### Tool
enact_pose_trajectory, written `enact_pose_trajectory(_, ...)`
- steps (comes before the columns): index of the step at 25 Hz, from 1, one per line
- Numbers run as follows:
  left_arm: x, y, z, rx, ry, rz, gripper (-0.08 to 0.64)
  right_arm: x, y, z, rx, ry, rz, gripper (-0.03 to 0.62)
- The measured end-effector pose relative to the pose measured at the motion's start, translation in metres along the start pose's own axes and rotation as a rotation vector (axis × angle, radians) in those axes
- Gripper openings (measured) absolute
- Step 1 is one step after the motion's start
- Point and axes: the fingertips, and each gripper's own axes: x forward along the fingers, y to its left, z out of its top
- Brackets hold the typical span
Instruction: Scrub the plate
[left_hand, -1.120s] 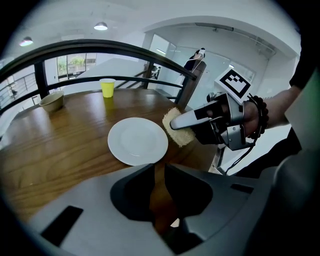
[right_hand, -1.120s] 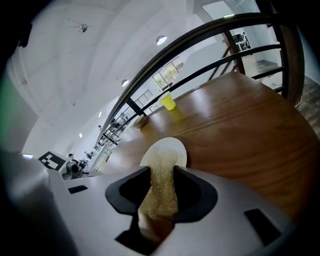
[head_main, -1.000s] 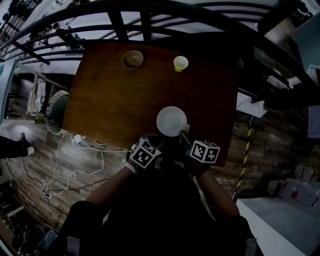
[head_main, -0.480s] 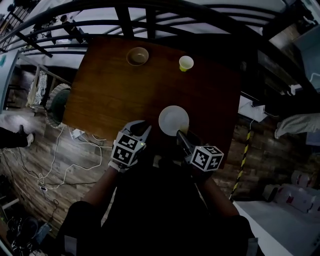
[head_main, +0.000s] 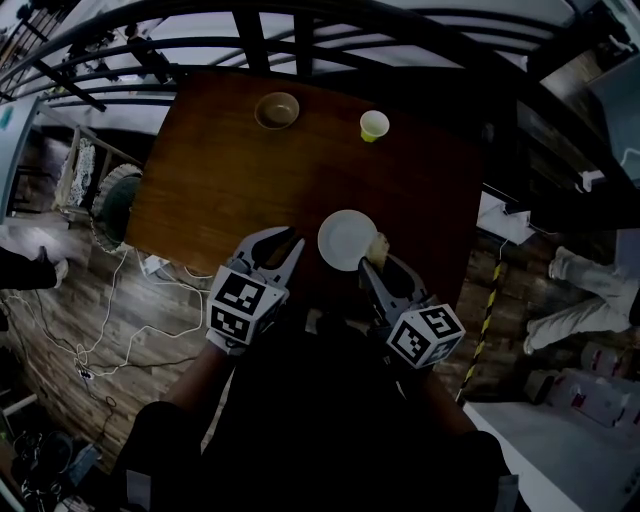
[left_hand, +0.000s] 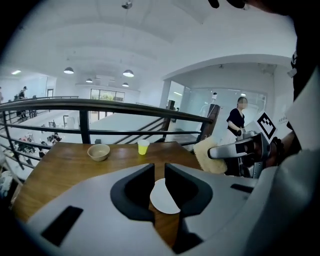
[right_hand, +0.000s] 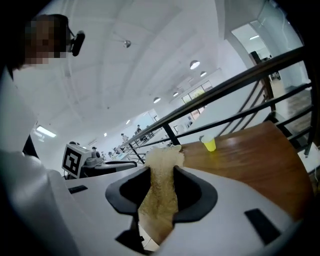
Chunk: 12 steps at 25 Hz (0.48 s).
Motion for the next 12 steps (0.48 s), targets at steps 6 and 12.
enact_pose_trajectory(6, 0.023, -0.006, -0.013, 0.016, 0.022, -0.010, 0.072, -0.008, 0.019, 0.014, -0.105, -0.047, 0.036, 0.149)
enact_pose_trajectory(12, 0.052, 0.005, -0.028, -0.008, 0.050, 0.035, 0.072, -0.011, 0.001, 0.003, -0.143, -0.013, 0.043, 0.149)
